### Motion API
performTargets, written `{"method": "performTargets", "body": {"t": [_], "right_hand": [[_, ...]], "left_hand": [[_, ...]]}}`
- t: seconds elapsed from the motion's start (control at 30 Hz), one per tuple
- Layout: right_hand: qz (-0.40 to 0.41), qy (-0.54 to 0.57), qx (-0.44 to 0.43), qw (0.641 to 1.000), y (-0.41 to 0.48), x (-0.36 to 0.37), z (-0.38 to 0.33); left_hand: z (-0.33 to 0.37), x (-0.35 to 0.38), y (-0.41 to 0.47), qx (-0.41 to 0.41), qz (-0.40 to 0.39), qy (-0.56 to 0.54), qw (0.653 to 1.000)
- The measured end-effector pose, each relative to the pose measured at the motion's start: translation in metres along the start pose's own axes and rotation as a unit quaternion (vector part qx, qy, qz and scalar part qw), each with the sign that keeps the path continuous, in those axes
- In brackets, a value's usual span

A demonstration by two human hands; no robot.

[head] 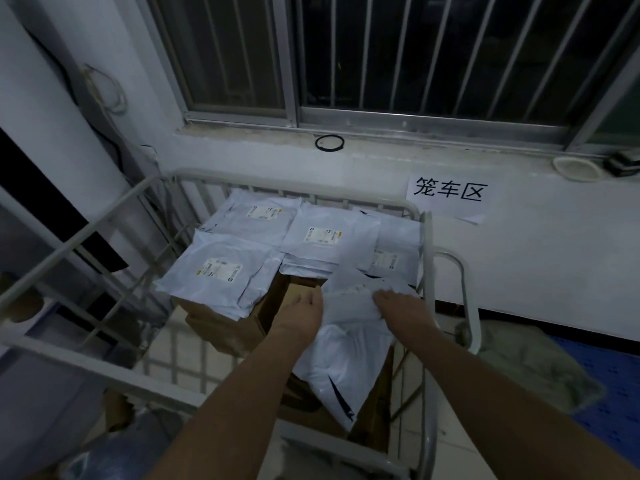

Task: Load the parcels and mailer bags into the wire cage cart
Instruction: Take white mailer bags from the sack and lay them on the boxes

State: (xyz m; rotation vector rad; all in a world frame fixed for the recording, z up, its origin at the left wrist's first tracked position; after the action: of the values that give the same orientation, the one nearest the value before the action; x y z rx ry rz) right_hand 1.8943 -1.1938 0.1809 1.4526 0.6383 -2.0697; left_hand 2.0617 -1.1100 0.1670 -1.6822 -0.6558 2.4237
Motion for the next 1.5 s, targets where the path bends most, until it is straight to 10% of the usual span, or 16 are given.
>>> {"method": "performTargets", "body": {"t": [1.17,1.5], "right_hand": [[-0.104,-0.007,0.209,0.972,0.207,-0.019,0.033],[0.093,-0.047,0.219,0.970,0.276,-0.009,0.148]], "left_hand": [[-0.051,-0.157,0.246,0.238,0.006,0.044,0.970],[0.019,-0.196,0.347,0.317,0.141,0.016,0.938]]}}
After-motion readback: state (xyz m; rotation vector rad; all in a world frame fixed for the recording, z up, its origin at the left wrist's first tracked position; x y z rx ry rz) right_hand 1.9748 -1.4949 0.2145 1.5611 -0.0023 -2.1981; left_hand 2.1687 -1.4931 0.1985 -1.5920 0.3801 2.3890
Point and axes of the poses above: each hand's wrist, its own y-axis towards the middle knuckle, its own x-axis out of the palm, z = x × y, the point moved 8 cm from there along y, towards the middle knuckle, and after that the axes turned 15 degrees about -y, right-handed, at the moved point
